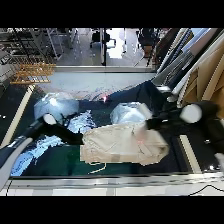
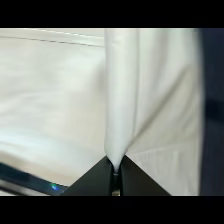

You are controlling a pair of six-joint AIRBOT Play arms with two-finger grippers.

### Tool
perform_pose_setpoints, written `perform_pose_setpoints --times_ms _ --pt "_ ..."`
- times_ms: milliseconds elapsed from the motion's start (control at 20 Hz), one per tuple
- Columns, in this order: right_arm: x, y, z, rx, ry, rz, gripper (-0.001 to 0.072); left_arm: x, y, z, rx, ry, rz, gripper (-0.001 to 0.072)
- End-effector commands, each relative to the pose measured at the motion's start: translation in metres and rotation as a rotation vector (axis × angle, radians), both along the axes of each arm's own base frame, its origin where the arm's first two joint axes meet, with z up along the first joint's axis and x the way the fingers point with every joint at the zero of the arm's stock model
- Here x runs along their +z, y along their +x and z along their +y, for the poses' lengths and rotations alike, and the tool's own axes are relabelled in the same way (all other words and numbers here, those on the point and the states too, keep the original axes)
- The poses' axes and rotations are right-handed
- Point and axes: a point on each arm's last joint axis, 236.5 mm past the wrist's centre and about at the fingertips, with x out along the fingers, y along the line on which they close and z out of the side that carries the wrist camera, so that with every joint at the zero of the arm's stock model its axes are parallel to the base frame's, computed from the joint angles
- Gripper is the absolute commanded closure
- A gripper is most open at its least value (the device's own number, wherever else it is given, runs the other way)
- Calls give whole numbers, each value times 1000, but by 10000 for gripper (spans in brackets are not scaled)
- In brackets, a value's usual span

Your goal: Fold the clothes and pants, and hang the long-sleeved shirts on hangers.

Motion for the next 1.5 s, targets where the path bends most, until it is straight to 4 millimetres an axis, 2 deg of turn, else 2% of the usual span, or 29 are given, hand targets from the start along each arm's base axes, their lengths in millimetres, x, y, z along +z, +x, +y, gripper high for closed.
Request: perform_pose_setpoints --times_ms 0,100,200,250,300,350,400,450,550,600,650,700,800,900,1000,1050,1100,1150,1250,1350,1450 --pt "0 -34 160 185 191 -71 702 69 -9 50 55 -40 -21 698" --pt "-19 -55 249 314 287 -138 701 110 -13 87 153 -34 -112 698" --pt "-46 -70 305 408 322 -172 693 138 -12 113 260 -16 -205 698" --pt "-58 -76 317 450 296 -158 587 146 -14 119 280 -9 -231 699" --pt "-62 -78 318 489 257 -134 407 148 -15 119 283 -7 -240 698" --pt "-54 -72 308 518 212 -141 240 146 -17 116 276 -11 -234 698" --pt "-41 -52 286 493 164 -157 219 140 -16 111 271 -11 -231 698" --pt "-27 -27 254 436 127 -178 219 131 -14 105 271 -14 -234 698" --pt "-7 23 165 246 79 -159 218 112 -11 88 266 -20 -240 698" --pt "-5 39 112 138 55 -122 217 102 -10 77 259 -26 -243 698" --pt "-7 45 68 66 39 -80 217 90 -11 65 245 -25 -245 698" --pt "-12 42 33 29 50 -25 216 79 -13 53 223 -24 -239 698" --pt "-32 23 -7 -2 147 118 168 58 -18 26 156 -21 -208 698" --pt "-59 7 -31 -47 257 236 67 35 -26 2 87 -17 -155 698" --pt "-91 -2 -48 -99 320 293 50 11 -33 -14 41 -4 -100 698" --pt "-107 -7 -49 -95 342 317 44 -2 -33 -18 35 5 -77 698" --pt "-122 -12 -45 -74 365 344 11 -14 -31 -18 44 14 -56 698" --pt "-134 -15 -39 -60 392 373 11 -24 -30 -17 52 23 -36 698" --pt "-153 -7 -22 -18 479 401 11 -41 -28 -10 74 33 16 698" --pt "-172 9 -11 -30 554 416 11 -48 -27 -6 89 37 43 698" --pt "-185 13 5 10 628 475 11 -48 -26 -8 93 31 45 698"
